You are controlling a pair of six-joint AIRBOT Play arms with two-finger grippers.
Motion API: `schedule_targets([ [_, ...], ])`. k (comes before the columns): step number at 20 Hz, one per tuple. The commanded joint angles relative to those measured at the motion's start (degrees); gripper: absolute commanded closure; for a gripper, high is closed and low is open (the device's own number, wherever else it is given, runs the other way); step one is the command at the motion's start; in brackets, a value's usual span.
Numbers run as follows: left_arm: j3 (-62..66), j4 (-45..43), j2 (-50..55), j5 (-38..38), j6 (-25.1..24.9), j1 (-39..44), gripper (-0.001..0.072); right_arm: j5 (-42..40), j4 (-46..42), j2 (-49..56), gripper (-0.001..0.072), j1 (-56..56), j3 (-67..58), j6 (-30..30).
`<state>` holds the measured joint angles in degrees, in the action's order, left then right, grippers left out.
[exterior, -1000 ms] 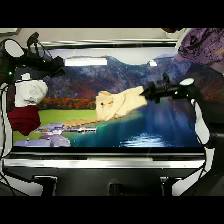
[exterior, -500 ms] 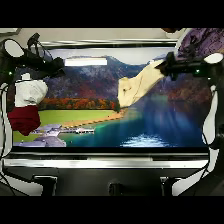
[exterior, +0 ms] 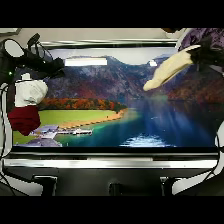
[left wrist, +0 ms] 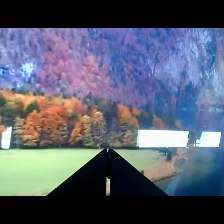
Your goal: Fold the clothes and pants, and hang the long-sleeved shirts on hangers.
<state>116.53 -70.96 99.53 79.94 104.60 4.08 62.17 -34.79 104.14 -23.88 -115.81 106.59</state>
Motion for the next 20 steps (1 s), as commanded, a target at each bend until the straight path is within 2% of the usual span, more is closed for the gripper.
schedule_targets([
  [1, 0.0, 0.0, 0.0, 0.0, 0.0, -0.1, 0.0692, -2.1, -1.6, -0.8, 0.0686, -5.6, -0.1, 0.6],
  [6, 0.0, 0.0, 0.0, 0.0, 0.0, -0.1, 0.0692, -0.7, -3.2, -2.3, 0.0686, -14.6, -0.1, 0.7],
  [9, 0.0, 0.0, 0.0, 0.0, 0.0, -0.1, 0.0692, 3.8, -3.6, -2.9, 0.0686, -19.0, -0.1, 2.2],
  [13, 0.0, 0.0, 0.0, 0.1, 0.0, 0.0, 0.0692, 10.3, -12.6, -6.1, 0.0686, -24.2, 3.3, 2.7],
  [17, 0.0, 0.0, 0.0, 0.0, 0.0, -0.1, 0.0692, 8.8, -15.0, -14.5, 0.0686, -31.3, 20.3, -0.7],
  [20, 0.0, 0.0, 0.0, 0.0, 0.0, -0.1, 0.0692, 3.3, -14.4, -23.3, 0.0686, -36.2, 38.0, -4.1],
])
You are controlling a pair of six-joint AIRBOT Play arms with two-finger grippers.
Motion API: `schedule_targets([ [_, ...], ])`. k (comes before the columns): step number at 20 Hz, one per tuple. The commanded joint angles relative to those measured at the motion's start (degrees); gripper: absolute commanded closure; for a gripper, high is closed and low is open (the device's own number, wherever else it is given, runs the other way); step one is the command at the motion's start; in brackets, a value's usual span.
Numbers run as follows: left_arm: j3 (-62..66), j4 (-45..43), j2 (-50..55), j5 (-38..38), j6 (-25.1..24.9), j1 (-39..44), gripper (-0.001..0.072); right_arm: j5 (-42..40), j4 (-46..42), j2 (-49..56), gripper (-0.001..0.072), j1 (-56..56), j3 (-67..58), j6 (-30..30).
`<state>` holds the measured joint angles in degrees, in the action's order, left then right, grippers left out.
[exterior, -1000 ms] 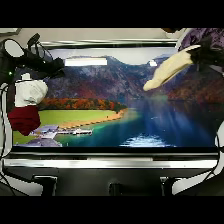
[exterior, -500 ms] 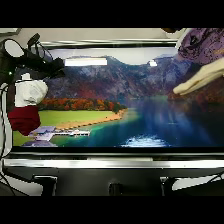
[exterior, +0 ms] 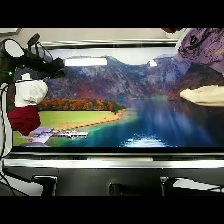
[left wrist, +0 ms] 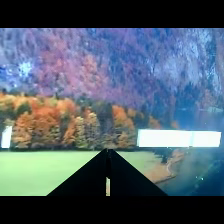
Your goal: Fold the clothes and pants, and hang the long-sleeved shirts on hangers.
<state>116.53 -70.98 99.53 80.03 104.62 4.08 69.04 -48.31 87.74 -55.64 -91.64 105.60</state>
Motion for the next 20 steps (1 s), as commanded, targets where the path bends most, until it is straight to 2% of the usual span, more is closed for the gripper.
schedule_targets([
  [1, 0.0, 0.0, 0.0, -0.1, 0.0, -0.1, 0.0692, -5.1, -0.8, -9.2, 0.0686, -5.3, 18.8, -4.1],
  [5, 0.0, 0.0, 0.0, 0.0, 0.0, 0.0, 0.0692, -9.2, -4.1, -15.4, 0.0685, -5.2, 34.1, -4.7],
  [8, 0.0, 0.0, 0.0, 0.0, 0.0, 0.0, 0.0692, -9.2, -11.5, -17.9, 0.0685, -5.2, 39.1, -3.7],
  [11, 0.0, 0.0, 0.0, 0.0, 0.0, 0.0, 0.0692, -7.0, -21.5, -19.0, 0.0685, -5.2, 40.5, -0.9],
  [20, 0.0, 0.0, 0.0, 0.0, 0.0, 0.0, 0.0692, 0.0, -37.4, -19.1, 0.0684, -5.2, 40.5, 4.0],
])
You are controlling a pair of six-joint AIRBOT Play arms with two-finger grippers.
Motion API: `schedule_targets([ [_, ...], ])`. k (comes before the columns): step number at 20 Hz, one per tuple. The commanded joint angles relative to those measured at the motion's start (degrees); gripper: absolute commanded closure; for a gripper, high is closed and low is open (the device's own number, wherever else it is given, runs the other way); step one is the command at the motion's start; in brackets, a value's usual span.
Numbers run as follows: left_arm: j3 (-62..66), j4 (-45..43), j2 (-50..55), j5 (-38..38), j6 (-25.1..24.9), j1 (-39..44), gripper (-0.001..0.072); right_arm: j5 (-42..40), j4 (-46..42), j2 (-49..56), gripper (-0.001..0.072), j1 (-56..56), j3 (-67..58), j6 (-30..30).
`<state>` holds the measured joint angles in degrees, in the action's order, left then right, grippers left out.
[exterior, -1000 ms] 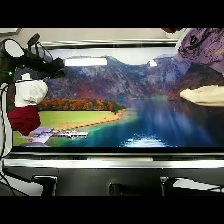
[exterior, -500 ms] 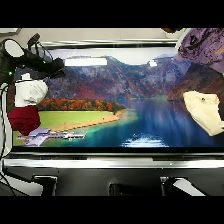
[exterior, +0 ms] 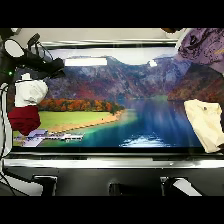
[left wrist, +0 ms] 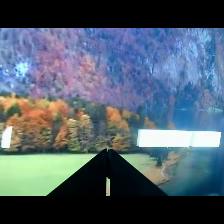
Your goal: Fold the clothes and pants, and hang the long-sleeved shirts on hangers.
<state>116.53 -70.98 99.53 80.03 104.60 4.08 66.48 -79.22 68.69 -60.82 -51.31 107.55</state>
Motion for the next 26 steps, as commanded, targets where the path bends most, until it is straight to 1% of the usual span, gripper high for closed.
schedule_targets([
  [1, 0.0, 0.0, 0.0, 0.0, 0.0, 0.0, 0.0692, 2.9, -7.1, -0.1, 0.0684, 0.0, 0.1, 2.1],
  [11, 0.0, 0.0, 0.0, 0.0, -0.3, 0.0, 0.0692, 4.6, -11.4, -0.1, 0.0679, 0.0, 0.2, 2.4],
  [12, 0.0, 0.0, 0.0, 0.0, -0.5, 0.0, 0.0691, 4.6, -12.0, 0.0, 0.0623, 0.0, 0.2, 2.3],
  [13, 0.0, 0.0, 0.0, 0.0, -0.6, 0.0, 0.0692, 4.6, -12.7, -0.1, 0.0511, 0.0, 0.2, 1.8],
  [14, 0.0, 0.0, 0.0, 0.0, -0.6, 0.0, 0.0692, 4.8, -13.6, -0.1, 0.0371, 0.0, 0.1, 1.8],
  [15, 0.0, 0.0, 0.0, 0.0, -0.6, -0.1, 0.0691, 4.9, -14.6, -0.1, 0.0301, 0.0, 0.0, 1.8],
  [17, 0.0, 0.0, 0.0, 0.2, -0.5, -0.1, 0.0692, 4.1, -13.8, -0.1, 0.03, 0.0, -2.6, 2.0],
  [19, 0.0, 0.0, -0.1, 1.7, -0.4, -0.1, 0.0692, -0.2, -6.2, -0.3, 0.0302, 0.0, -8.1, 1.0],
  [21, 0.0, 0.0, -0.8, 3.6, -0.4, -0.1, 0.0691, -7.3, 9.4, -0.3, 0.0307, 0.9, -13.4, -5.3],
  [22, -0.1, -0.2, -1.7, 3.8, -0.4, -0.1, 0.0692, -10.3, 15.7, -0.3, 0.0308, 3.3, -15.4, -9.0],
  [23, -0.4, -0.9, -2.9, 3.7, -0.5, 0.0, 0.0692, -12.0, 18.9, -0.3, 0.031, 7.1, -16.7, -11.8],
  [25, -2.7, -3.1, -6.1, 3.7, -0.6, 0.1, 0.0691, -13.3, 20.0, -0.3, 0.0405, 18.6, -17.9, -16.0],
  [26, -5.1, -3.7, -8.4, 3.8, -1.4, 0.3, 0.0692, -13.4, 19.7, -0.3, 0.0441, 25.8, -17.8, -17.5],
])
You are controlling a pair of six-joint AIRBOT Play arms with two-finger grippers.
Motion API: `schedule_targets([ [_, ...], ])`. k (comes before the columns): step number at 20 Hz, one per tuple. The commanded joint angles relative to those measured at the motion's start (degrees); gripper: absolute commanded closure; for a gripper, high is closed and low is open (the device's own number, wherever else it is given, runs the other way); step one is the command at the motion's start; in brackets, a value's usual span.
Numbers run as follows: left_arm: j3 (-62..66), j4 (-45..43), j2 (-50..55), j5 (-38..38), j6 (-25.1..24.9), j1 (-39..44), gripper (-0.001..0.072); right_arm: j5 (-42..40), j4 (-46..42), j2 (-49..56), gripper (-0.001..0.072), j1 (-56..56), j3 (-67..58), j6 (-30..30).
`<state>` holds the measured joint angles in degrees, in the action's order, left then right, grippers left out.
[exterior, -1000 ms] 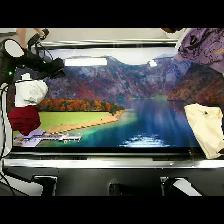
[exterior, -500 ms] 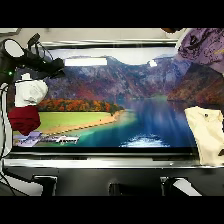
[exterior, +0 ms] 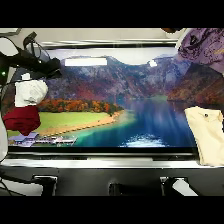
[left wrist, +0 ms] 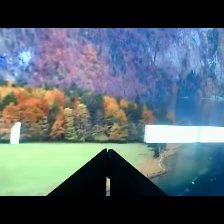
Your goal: Fold the clothes and pants, and hang the long-sleeved shirts on hangers.
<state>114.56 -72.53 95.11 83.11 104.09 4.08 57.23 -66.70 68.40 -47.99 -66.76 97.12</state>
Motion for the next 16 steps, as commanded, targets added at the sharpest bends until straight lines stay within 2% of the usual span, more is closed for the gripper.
schedule_targets([
  [1, -6.4, -3.1, -6.5, 0.6, -1.7, 0.6, 0.0692, -4.1, 6.6, 0.2, 0.0505, 20.0, -2.4, -7.8],
  [4, -19.3, -6.2, -15.8, -3.2, -1.6, 2.3, 0.0692, -4.5, 0.7, 0.2, 0.0662, 41.6, -2.4, -8.2],
  [5, -24.4, -6.2, -19.6, -6.3, -1.6, 2.8, 0.0692, -4.4, -1.3, 0.2, 0.0684, 47.2, -2.4, -7.6],
  [7, -33.9, -6.2, -26.8, -11.3, -1.6, 3.5, 0.0692, -3.7, -4.0, 0.2, 0.0684, 56.4, -2.4, -6.4],
  [10, -43.1, -7.5, -34.0, -13.7, -1.6, 3.5, 0.0691, -3.4, -4.5, 0.2, 0.0684, 63.8, -2.4, -6.3],
  [16, -45.3, -9.1, -35.6, -12.7, -1.6, 3.5, 0.069, -2.3, -4.4, 0.2, 0.0683, 65.5, -2.4, -5.9],
])
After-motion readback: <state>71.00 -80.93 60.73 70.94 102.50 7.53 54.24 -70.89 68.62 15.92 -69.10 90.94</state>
